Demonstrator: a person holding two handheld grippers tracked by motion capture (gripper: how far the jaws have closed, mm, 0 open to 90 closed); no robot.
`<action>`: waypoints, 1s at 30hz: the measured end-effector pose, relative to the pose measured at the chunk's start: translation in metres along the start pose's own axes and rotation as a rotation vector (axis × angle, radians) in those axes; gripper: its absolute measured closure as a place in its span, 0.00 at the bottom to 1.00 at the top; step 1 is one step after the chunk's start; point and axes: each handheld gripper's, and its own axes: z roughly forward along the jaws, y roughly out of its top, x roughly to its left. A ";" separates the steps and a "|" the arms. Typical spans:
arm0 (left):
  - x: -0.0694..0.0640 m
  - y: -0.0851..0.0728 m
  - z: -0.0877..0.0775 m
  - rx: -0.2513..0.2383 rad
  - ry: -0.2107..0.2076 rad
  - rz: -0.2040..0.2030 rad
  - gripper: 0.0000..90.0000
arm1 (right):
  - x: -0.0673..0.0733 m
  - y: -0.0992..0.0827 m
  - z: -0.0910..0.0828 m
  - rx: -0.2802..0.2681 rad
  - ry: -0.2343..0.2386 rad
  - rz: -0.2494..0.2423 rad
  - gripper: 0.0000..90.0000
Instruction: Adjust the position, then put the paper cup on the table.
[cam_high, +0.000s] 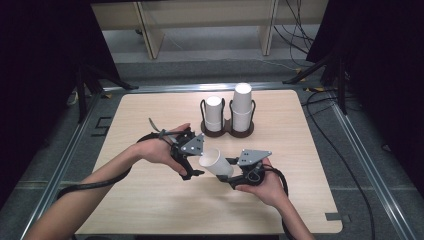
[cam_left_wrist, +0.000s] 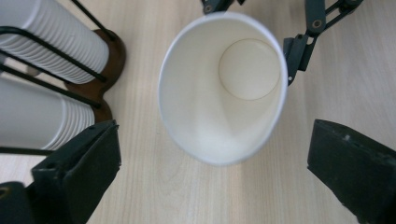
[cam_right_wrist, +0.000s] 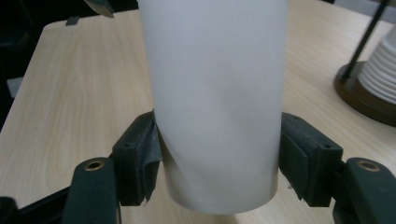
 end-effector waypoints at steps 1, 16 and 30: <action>-0.001 -0.004 -0.001 -0.031 0.014 -0.034 0.01 | -0.001 -0.001 -0.002 -0.008 -0.006 0.002 0.38; -0.024 -0.049 0.019 -0.467 0.111 -0.451 0.00 | -0.004 -0.015 -0.020 -0.196 -0.131 0.108 0.38; -0.029 -0.044 0.030 -0.598 0.119 -0.554 0.00 | -0.002 -0.008 -0.016 -0.234 -0.137 0.121 0.39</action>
